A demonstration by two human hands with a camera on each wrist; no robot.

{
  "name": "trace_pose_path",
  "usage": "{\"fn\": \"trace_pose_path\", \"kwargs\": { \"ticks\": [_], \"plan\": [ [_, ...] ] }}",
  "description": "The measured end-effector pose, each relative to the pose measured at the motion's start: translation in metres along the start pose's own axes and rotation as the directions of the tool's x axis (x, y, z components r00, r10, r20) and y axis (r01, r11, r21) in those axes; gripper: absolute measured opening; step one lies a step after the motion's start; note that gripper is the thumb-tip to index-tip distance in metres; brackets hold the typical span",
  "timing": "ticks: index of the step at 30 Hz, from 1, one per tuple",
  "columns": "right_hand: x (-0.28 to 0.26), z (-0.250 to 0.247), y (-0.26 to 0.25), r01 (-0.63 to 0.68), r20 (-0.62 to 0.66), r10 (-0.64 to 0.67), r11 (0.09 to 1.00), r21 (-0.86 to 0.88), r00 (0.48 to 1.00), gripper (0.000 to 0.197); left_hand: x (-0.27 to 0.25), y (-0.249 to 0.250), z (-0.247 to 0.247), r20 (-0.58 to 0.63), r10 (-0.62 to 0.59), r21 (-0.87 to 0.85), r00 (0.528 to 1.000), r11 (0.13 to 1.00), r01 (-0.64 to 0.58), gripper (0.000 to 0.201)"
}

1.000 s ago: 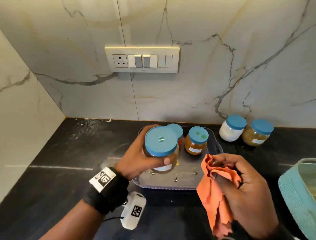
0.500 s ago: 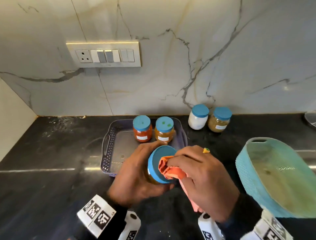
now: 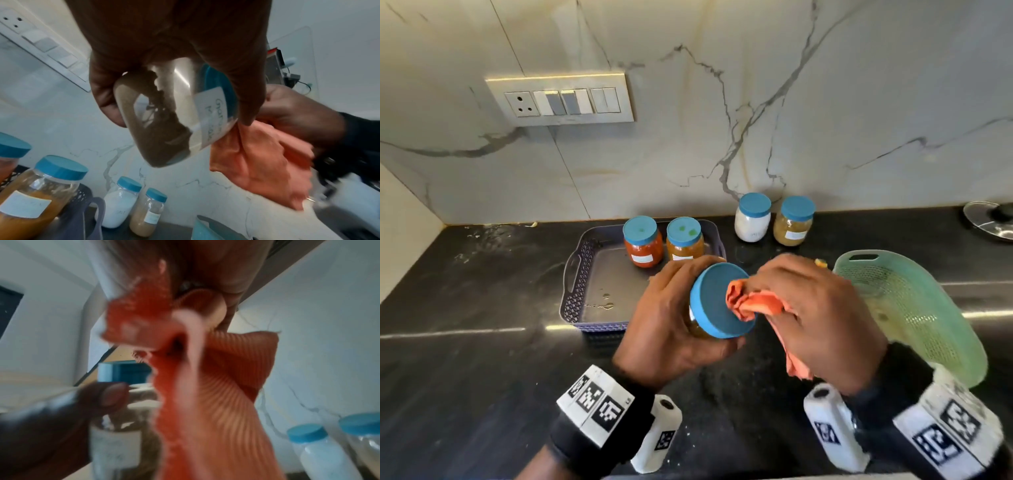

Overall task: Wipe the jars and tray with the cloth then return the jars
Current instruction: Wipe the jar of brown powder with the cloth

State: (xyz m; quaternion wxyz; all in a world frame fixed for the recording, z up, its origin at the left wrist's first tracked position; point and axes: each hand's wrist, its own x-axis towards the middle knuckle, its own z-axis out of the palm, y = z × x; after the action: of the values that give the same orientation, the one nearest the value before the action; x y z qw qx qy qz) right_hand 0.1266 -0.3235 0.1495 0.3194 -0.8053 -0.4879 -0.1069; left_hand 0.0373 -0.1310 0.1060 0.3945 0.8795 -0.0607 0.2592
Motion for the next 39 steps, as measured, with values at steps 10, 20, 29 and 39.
{"fn": "trace_pose_path", "kwargs": {
  "ticks": [10,20,29,39],
  "plan": [
    [-0.017,-0.008,-0.021,0.016,0.046,-0.017,1.0,0.026,0.999,0.025,0.004,0.012,0.003,-0.045,0.006,0.063,0.999,0.998,-0.003,0.088],
    [-0.002,-0.008,-0.024,0.016,0.013,-0.016,1.0,0.024,1.0,0.02,-0.002,0.016,0.015,-0.037,-0.004,0.096,0.999,0.995,0.007,0.091],
    [0.01,0.003,-0.008,-0.091,0.037,0.091,0.996,-0.007,0.995,0.016,-0.015,0.005,0.01,-0.03,-0.043,0.2,0.999,0.979,0.048,0.096],
    [0.029,0.034,-0.054,-0.002,0.04,0.003,1.0,-0.028,0.999,0.017,-0.013,-0.022,-0.072,-0.035,-0.022,0.15,0.999,0.988,0.027,0.089]
  ]
}}
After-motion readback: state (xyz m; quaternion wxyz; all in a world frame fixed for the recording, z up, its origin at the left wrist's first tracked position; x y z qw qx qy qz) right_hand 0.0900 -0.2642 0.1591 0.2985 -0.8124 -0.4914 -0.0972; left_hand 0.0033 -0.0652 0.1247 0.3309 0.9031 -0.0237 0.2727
